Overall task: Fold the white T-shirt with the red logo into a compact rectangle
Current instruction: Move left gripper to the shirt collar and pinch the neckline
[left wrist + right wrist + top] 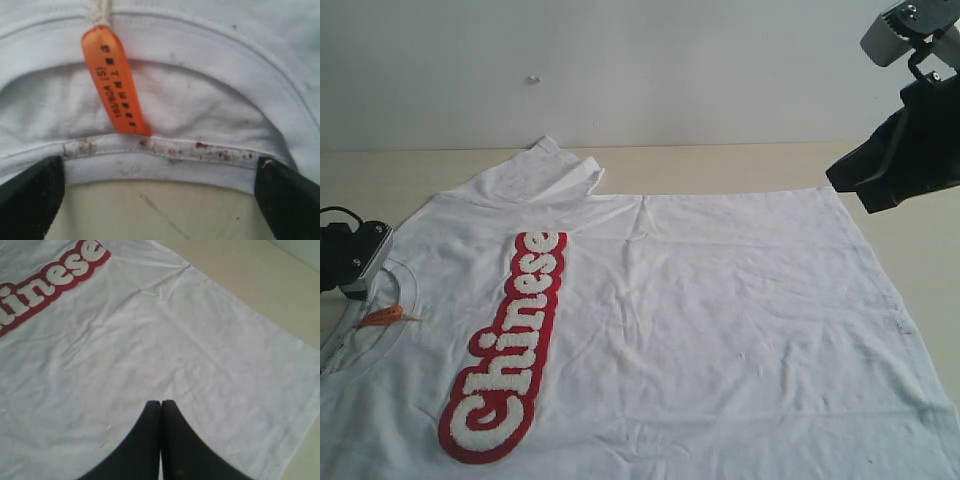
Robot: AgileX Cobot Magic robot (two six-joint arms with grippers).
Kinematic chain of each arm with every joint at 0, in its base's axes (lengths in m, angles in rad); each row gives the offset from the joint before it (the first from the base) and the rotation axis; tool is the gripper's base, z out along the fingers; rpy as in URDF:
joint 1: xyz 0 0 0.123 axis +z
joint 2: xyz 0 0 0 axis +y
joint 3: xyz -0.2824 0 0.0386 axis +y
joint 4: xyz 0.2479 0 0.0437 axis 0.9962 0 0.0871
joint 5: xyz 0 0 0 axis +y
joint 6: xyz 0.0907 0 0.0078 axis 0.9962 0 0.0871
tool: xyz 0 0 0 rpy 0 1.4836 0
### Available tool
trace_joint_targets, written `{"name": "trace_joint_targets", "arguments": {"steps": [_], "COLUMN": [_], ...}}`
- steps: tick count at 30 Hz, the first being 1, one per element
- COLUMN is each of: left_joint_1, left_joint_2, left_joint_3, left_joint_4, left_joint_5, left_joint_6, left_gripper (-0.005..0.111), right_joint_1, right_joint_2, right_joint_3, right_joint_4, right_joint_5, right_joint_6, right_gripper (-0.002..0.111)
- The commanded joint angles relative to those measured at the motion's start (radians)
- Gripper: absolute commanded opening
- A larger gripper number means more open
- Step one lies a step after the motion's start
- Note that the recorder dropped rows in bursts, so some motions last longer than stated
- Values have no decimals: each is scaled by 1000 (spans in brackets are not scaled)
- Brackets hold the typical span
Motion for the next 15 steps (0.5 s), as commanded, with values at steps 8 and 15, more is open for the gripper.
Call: {"name": "trace_joint_targets", "arguments": {"steps": [8,15], "left_joint_1": [-24,-26], "left_joint_2": [-16,-22], "left_joint_3": [11,-6], "left_joint_4": [-6,-80], "left_joint_5": [-32,5], "left_joint_6": [16,60], "left_gripper": [105,105], "right_joint_1": [4,4], "right_joint_2": [1,1], "right_joint_3": [-7,-7], "right_joint_4": [-2,-2], "right_joint_5": [-4,-3], "right_joint_6": [-11,-14], "right_gripper": [0,0]}}
